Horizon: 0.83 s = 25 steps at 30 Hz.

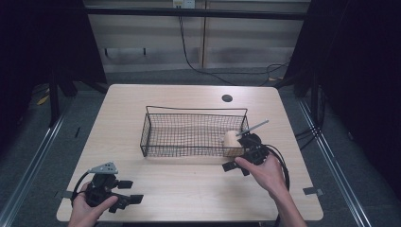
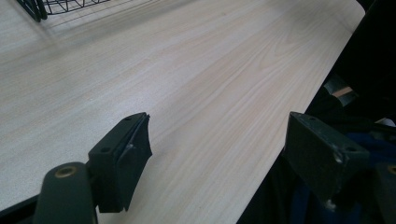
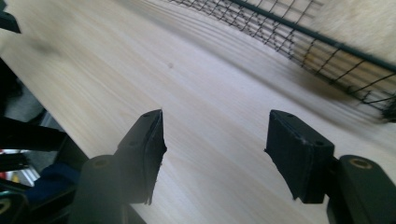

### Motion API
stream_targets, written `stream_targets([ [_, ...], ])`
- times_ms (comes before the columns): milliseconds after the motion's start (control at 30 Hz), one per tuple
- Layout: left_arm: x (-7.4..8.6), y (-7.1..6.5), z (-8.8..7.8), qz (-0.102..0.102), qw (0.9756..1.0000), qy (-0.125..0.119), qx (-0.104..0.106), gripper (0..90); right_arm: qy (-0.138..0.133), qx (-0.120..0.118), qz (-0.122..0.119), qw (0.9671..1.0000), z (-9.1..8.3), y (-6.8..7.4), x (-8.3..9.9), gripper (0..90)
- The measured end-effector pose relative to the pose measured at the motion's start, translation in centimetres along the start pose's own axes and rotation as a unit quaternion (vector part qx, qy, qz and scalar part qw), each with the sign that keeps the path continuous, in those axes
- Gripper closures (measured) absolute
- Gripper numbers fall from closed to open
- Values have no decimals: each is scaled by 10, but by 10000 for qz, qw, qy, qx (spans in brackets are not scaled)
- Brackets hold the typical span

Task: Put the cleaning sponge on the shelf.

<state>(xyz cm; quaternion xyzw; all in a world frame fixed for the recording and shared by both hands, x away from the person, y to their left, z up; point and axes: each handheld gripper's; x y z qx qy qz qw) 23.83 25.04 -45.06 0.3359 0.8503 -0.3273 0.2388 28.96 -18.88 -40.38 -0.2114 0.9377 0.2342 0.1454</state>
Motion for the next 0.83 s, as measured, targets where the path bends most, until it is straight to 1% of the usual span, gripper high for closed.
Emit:
stream_targets([
  [133, 0, 0, 0, 11, 10000, 6, 4, 225, 31, -15, -11, 10000, 6, 1, 8, 379],
  [233, 0, 0, 0, 22, 10000, 22, -2, 225, 51, 32, -36, 10000, 9, -1, 13, 388],
  [267, 0, 0, 0, 20, 10000, 17, -5, 225, 43, -2, -18, 10000, 11, -1, 15, 388],
  [333, 0, 0, 0, 16, 10000, 22, 1, 225, 81, 54, -68, 9999, 13, -1, 19, 389],
  [367, 0, 0, 0, 4, 10000, 14, 9, 225, 72, -28, -64, 9999, 14, -2, 21, 388],
  [433, 0, 0, 1, 3, 10000, 18, -2, 225, 114, -54, -68, 9999, 16, -1, 24, 387],
  [500, 0, 1, 0, 5, 10000, 39, 18, 225, 75, -127, -61, 9999, 17, -2, 28, 388],
  [567, 0, 1, 0, 2, 10000, 41, 33, 225, 78, -140, -66, 9998, 19, -2, 32, 387],
  [633, 0, 0, 0, 13, 10000, 24, 4, 225, 128, -143, -73, 9998, 21, -2, 36, 387],
  [700, 0, 1, 0, 6, 10000, 31, 21, 225, 52, -205, -91, 9997, 25, -4, 41, 387],
  [767, 0, 1, 0, -10, 10000, 12, 15, 225, 66, -226, -63, 9997, 28, -5, 44, 380],
  [833, 0, 1, 0, 4, 10000, 24, 5, 225, -26, -166, -99, 9998, 30, -9, 47, 375],
])
Point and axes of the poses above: each handheld gripper's, and its own axes: z roughly forward along the jaws, x roughly out of its underside, y roughly to its left
